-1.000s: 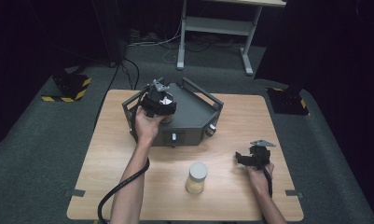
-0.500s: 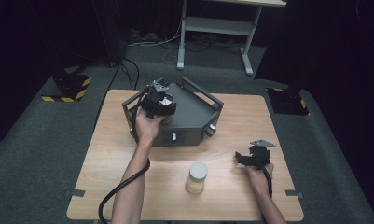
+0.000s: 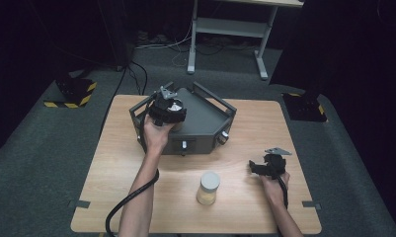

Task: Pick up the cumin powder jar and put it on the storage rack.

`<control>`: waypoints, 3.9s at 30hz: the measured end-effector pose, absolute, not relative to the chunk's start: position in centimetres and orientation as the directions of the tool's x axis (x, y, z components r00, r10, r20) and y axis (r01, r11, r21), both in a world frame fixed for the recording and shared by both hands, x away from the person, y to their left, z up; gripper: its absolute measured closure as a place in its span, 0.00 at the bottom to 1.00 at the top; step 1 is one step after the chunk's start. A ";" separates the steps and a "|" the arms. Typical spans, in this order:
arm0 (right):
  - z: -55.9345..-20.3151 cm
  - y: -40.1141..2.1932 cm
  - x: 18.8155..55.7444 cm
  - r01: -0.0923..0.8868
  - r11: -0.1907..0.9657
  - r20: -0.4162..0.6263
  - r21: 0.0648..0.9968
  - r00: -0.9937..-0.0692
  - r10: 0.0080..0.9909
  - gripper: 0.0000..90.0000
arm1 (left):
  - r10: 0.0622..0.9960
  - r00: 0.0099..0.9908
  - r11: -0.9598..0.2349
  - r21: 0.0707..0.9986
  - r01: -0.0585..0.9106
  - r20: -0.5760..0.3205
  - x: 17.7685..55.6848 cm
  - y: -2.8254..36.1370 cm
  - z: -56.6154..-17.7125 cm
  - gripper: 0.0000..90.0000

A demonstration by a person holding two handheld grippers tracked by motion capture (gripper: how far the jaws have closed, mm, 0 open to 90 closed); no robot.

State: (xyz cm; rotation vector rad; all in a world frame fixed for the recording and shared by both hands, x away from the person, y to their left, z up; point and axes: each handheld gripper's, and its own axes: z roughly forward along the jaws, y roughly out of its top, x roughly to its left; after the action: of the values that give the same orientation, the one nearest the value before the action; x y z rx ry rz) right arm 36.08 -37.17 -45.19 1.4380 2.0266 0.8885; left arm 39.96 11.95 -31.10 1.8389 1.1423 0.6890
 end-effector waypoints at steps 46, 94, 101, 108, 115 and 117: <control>-45.2 -37.0 36.2 0.621 0.235 -0.028 0.748 -0.323 0.946 0.09 | 0.904 0.425 -0.164 0.888 0.430 -0.039 34.8 15.1 -32.0 0.01; -45.2 -36.9 36.2 0.619 0.237 -0.032 0.749 -0.323 0.946 0.10 | 0.931 0.357 -0.131 0.845 0.519 -0.075 29.7 17.1 -43.7 0.00; -45.2 -36.9 36.2 0.619 0.237 -0.033 0.749 -0.323 0.946 0.10 | 0.937 0.344 -0.154 0.813 0.562 -0.061 30.6 16.3 -44.9 0.00; -45.2 -36.9 36.2 0.618 0.238 -0.033 0.749 -0.324 0.945 0.10 | 0.947 0.314 -0.142 0.790 0.596 -0.067 31.5 16.1 -45.7 0.00; -45.2 -36.9 36.2 0.619 0.237 -0.032 0.749 -0.324 0.946 0.10 | 0.955 0.292 -0.148 0.762 0.630 -0.056 32.1 15.7 -46.3 0.01; -45.2 -36.9 36.2 0.618 0.238 -0.032 0.749 -0.325 0.945 0.10 | 0.955 0.292 -0.155 0.760 0.631 -0.049 32.2 15.5 -46.2 0.01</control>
State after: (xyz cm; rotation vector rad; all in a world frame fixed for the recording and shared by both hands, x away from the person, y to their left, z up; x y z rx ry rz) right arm 36.18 -36.92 -45.21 1.4260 2.0296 0.8876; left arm 32.24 15.51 -46.18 1.8748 1.4196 0.5994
